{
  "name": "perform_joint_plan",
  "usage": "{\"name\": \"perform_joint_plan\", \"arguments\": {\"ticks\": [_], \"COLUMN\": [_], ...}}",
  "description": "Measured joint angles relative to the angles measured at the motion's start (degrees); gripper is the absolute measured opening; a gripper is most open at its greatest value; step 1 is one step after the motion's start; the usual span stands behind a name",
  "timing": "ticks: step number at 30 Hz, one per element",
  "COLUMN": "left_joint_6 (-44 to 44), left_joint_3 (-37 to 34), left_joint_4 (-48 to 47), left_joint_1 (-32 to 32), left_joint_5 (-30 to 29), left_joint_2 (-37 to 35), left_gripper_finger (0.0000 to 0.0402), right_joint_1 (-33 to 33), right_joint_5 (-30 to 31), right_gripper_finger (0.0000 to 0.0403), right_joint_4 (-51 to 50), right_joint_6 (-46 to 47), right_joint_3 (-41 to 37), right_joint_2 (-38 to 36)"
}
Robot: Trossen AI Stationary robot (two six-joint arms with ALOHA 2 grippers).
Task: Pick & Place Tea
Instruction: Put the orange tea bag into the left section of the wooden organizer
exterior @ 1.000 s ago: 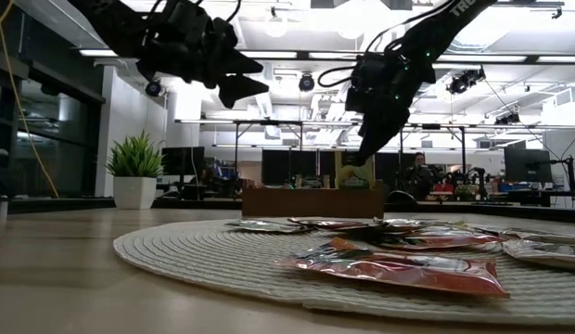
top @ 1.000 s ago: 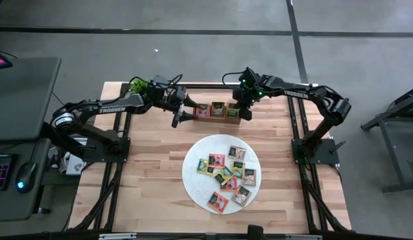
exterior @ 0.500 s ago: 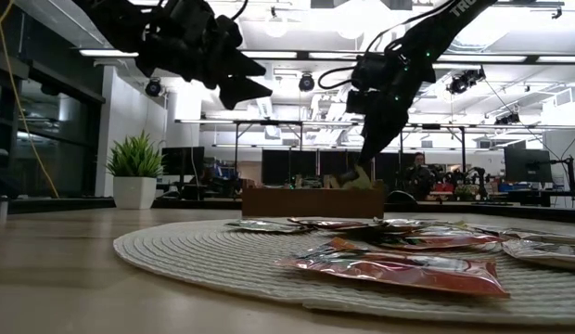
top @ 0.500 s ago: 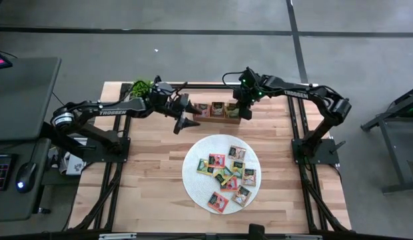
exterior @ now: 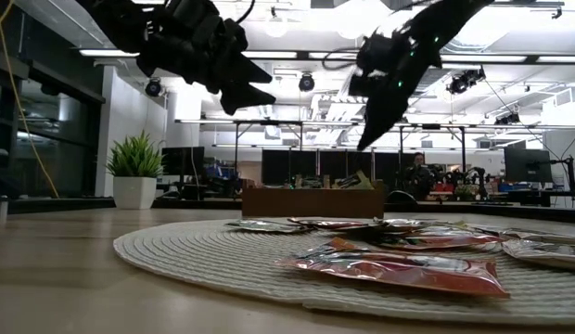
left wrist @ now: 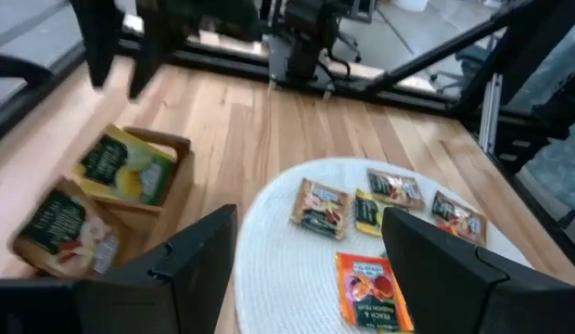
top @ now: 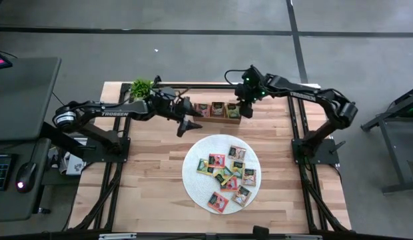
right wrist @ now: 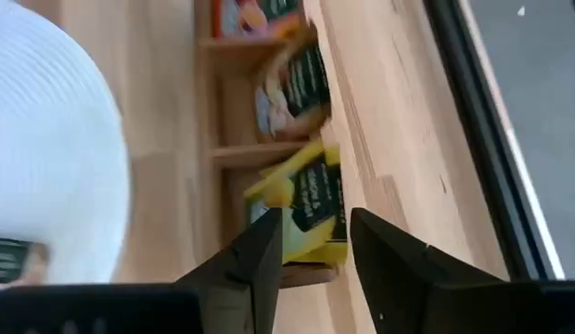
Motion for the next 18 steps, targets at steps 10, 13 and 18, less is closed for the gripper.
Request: {"name": "perform_joint_plan", "arguments": {"ticks": [10, 13, 18], "left_joint_6": [-5.2, -6.6, -8.5], "left_joint_3": [0.0, 0.0, 0.0], "left_joint_4": [0.1, 0.6, 0.3], "left_joint_1": [-9.1, -11.5, -15.2], "left_joint_5": [-8.3, -9.8, -11.8], "left_joint_2": [4.3, 5.8, 9.0], "left_gripper_finger": [0.0266, 0.0266, 0.0266], "right_joint_1": [6.9, 11.6, 19.4], "right_joint_5": [-9.6, -9.6, -3.1], "right_gripper_finger": [0.0126, 0.0126, 0.0122], "right_joint_4": [-2.3, -1.8, 2.7], "right_joint_6": [10.5, 10.8, 13.6], "right_joint_3": [0.0, -0.4, -4.8], "right_joint_2": [-6.1, -6.1, -6.1]}}
